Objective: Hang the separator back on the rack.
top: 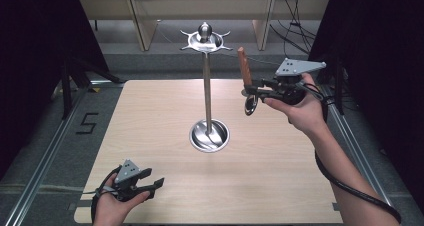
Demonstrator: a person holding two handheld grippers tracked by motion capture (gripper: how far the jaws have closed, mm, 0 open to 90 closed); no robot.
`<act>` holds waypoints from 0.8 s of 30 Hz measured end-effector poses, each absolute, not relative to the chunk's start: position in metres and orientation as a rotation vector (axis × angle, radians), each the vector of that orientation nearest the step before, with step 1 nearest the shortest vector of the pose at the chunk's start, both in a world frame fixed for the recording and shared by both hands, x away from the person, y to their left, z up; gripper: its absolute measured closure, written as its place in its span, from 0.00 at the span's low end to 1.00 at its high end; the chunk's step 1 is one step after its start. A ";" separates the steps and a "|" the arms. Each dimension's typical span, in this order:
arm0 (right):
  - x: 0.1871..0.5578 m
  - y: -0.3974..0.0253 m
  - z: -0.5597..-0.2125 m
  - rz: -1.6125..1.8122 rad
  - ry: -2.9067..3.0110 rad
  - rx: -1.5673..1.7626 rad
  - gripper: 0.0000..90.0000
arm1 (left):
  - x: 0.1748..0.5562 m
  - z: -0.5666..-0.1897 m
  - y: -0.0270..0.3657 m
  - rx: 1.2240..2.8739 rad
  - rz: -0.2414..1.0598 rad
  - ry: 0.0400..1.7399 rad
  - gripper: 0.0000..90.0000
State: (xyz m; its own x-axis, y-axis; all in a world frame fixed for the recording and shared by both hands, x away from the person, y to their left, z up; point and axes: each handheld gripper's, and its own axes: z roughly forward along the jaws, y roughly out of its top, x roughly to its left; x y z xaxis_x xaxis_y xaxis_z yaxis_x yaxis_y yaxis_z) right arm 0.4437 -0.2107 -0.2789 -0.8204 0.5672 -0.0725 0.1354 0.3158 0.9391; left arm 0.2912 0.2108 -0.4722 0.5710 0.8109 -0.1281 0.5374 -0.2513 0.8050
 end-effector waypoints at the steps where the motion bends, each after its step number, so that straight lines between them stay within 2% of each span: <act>1: 0.444 -0.210 -0.278 1.512 2.202 0.625 0.77 | 0.291 -0.472 0.211 1.938 0.393 1.082 0.45; 24: 0.451 -0.203 -0.271 1.501 2.247 0.597 0.77 | 0.291 -0.472 0.211 1.942 0.392 1.083 0.45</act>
State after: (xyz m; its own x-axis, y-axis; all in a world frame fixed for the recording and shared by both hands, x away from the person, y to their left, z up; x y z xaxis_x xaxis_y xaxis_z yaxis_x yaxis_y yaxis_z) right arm 0.4509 -0.2028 -0.2705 -0.8410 0.5364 -0.0708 0.1401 0.3422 0.9291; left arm 0.2915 0.2114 -0.4724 0.5749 0.8083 -0.1268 0.5397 -0.2582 0.8013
